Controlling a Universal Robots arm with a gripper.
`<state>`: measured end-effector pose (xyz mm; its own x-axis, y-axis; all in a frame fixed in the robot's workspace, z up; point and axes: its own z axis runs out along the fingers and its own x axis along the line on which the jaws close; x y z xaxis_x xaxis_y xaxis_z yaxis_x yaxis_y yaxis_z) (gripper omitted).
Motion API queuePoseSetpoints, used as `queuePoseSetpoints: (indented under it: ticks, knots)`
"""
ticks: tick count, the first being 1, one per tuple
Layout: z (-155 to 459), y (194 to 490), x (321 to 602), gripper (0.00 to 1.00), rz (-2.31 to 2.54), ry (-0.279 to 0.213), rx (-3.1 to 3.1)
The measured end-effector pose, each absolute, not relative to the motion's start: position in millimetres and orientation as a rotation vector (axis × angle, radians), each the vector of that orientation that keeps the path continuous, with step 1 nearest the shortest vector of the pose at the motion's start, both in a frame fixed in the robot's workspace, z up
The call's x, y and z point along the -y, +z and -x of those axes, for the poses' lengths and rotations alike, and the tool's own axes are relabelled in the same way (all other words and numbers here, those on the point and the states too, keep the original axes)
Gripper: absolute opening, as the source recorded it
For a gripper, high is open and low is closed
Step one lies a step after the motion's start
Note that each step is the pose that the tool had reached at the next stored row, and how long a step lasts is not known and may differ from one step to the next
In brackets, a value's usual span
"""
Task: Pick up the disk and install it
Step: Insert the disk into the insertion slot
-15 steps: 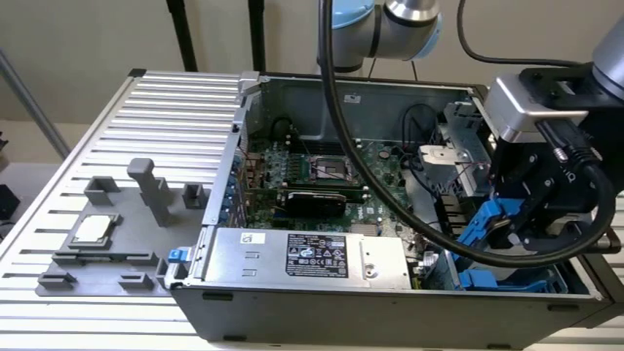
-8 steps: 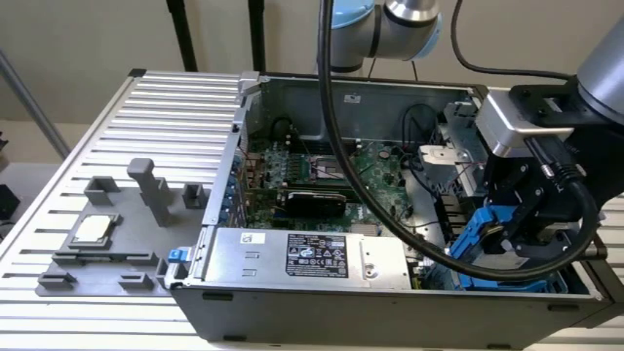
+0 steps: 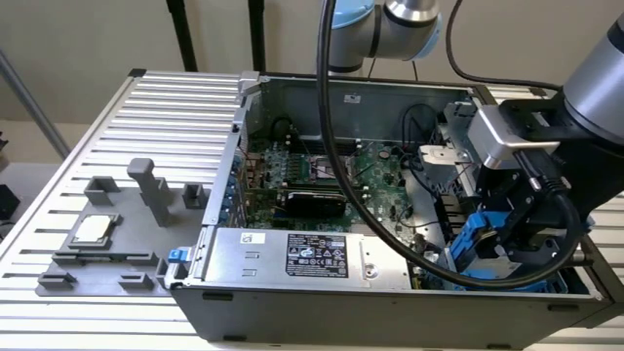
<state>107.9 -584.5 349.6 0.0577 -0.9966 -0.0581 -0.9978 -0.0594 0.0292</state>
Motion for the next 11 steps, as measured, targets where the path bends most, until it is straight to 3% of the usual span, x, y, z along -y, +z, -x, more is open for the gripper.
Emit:
queuePoseSetpoints:
  ticks: [11]
  knots:
    - [-107.9, 342.3, 583.4, 0.00, 2.277, 0.098, -2.135]
